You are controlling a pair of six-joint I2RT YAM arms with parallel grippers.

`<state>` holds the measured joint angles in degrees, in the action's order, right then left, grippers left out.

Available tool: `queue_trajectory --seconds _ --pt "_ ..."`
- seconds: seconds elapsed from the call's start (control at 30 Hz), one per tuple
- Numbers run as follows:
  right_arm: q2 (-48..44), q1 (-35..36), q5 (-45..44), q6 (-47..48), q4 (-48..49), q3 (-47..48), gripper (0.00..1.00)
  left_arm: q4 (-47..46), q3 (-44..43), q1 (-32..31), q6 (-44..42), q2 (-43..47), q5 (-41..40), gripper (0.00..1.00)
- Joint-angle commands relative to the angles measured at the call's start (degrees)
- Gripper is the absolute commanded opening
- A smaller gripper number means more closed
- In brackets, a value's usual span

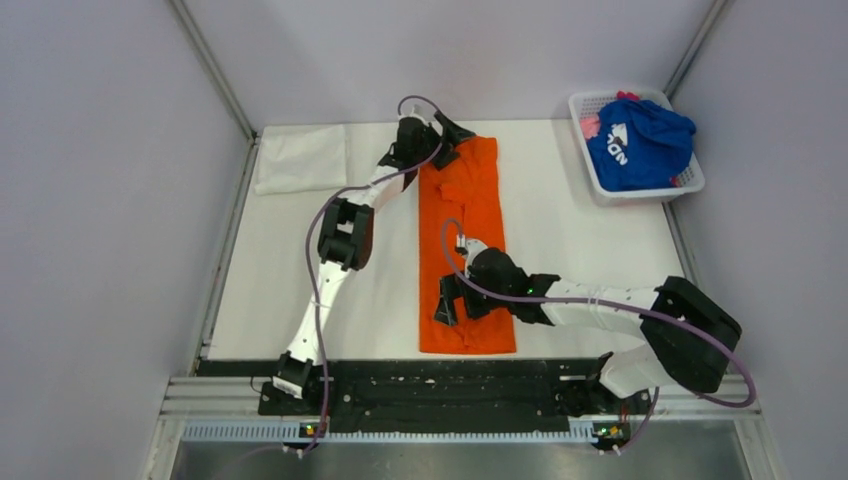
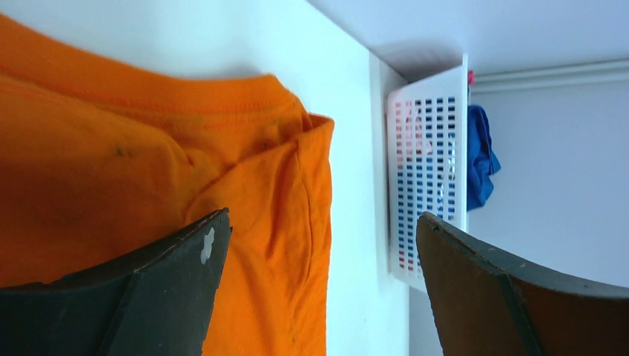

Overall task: Fold and stack the t-shirts
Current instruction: Grab the bottom of the folded rectangular tshirt with both arms

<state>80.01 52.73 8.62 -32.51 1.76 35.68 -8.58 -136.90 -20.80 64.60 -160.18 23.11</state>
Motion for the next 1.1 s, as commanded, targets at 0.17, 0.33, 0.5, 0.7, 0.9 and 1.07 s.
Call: queue_trajectory --seconds 0.17,0.33,0.5,0.7,0.9,1.07 --pt "-11.5 0.1 -16.9 -1.2 -4.4 1.1 0.99 -2.2 -3.5 0.7 -3.3 7.5 0.9 0.99" --pt "-22.4 -2.0 -24.9 -7.4 -8.2 -2.6 0.99 5.4 10.7 -3.1 -16.9 27.3 -1.7 0.99" --pt "-31.7 -2.4 -26.7 -9.3 -14.5 -7.0 0.99 15.7 36.2 -5.8 -25.2 52.7 -10.1 0.99" --pt "-36.7 -3.3 -24.3 -17.2 -28.2 -9.4 0.97 18.7 71.7 -15.9 -27.6 81.8 -22.5 0.99" --pt "-38.1 -3.6 -13.3 -19.5 -30.2 -13.5 0.93 27.4 90.1 -23.1 -18.0 93.4 -22.5 0.99" --pt "-36.1 -3.7 -11.3 -20.6 -32.6 -14.6 0.83 29.0 100.6 -28.2 -12.0 97.0 -20.2 0.96"
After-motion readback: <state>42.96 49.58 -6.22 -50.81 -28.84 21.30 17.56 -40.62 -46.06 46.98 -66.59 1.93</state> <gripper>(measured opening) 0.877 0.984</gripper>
